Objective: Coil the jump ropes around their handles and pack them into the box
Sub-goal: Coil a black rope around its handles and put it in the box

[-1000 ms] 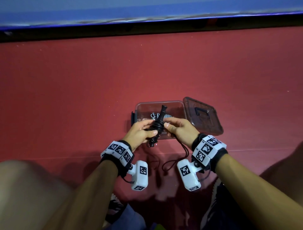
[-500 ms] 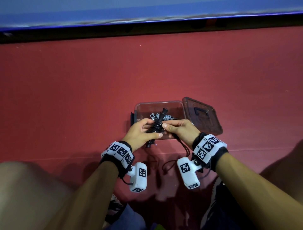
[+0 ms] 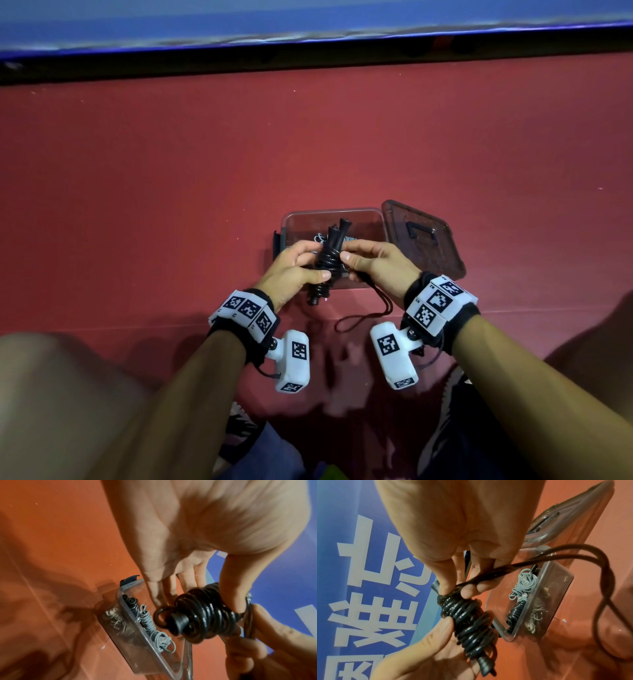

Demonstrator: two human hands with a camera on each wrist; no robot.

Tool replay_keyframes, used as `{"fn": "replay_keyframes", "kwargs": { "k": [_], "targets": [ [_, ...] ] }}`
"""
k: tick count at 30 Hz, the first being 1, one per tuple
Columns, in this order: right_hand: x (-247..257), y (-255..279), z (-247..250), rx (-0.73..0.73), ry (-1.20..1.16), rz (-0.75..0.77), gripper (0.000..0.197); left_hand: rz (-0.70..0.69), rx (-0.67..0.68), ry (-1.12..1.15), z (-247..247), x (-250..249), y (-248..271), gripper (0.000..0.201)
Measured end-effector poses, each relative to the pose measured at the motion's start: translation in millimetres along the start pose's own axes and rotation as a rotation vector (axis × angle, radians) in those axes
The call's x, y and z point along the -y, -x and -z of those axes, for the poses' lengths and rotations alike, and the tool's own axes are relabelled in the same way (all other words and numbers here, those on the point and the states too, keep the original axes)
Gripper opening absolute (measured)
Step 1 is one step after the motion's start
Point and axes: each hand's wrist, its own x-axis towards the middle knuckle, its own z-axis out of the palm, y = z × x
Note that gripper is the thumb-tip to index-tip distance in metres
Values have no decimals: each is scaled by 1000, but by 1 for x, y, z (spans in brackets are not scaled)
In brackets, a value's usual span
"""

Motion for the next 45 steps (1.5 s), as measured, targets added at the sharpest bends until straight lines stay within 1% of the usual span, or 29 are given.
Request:
{"fn": "replay_keyframes", "kwargs": {
  "k": [2, 4, 8, 10, 12, 15, 17, 20, 22, 23, 25, 28, 30, 33, 35, 38, 40, 41, 43, 45],
  "targets": [
    [-3, 0, -1, 8, -7, 4, 14, 41, 25, -12, 0, 1, 1, 40],
    [-6, 0, -2, 14, 13, 5, 7, 62, 39, -5, -1, 3, 1, 38],
    [-10, 1, -1, -5, 60, 25, 4, 66, 63, 18, -3, 4, 2, 41],
    [-11, 2, -2, -28, 76, 33, 5, 61, 81, -40, -6, 3, 3, 42],
    [-12, 2, -3, -43, 83, 40, 10, 47, 80, -86, -8, 4, 3, 41],
    [-12, 3, -5, -32, 88, 45, 16, 6, 66, -133, -8, 4, 3, 40],
    [-10, 5, -5, -14, 92, 44, 14, 11, 64, -135, -7, 4, 3, 41],
    [-5, 7, -3, 48, 77, 17, 8, 48, 51, -63, -7, 3, 4, 50],
    [-2, 6, 0, 92, 125, 4, 8, 71, 40, -16, -6, 2, 4, 54],
    [0, 6, 1, 104, 174, 9, 8, 79, 41, -4, -6, 1, 4, 53],
    [3, 5, 3, 98, 245, 25, 8, 92, 54, 2, -5, 0, 4, 47],
    [6, 5, 3, 63, 236, 49, 10, 104, 54, 13, -5, -1, 5, 39],
    [5, 4, 5, 59, 231, 47, 9, 113, 36, -3, -3, -1, 5, 42],
    [4, 3, 7, 61, 296, 16, 8, 104, 36, -75, 0, 3, 3, 46],
    [4, 3, 8, 42, 301, 11, 2, 102, 29, -100, 1, 5, 3, 46],
    [3, 4, 6, 40, 323, 41, 17, 82, -17, -112, -1, 1, 3, 51],
    [2, 5, 4, 38, 372, 55, 27, 54, -39, -118, -1, -1, 2, 46],
    [1, 5, 3, 31, 356, 50, 27, 52, -44, -116, -1, -1, 2, 45],
    [0, 4, 1, 17, 247, 12, 19, 58, -48, -103, -2, -1, 1, 44],
    [-1, 3, 0, 12, 163, -23, 16, 73, -47, -64, -3, 0, 1, 42]
  ]
}}
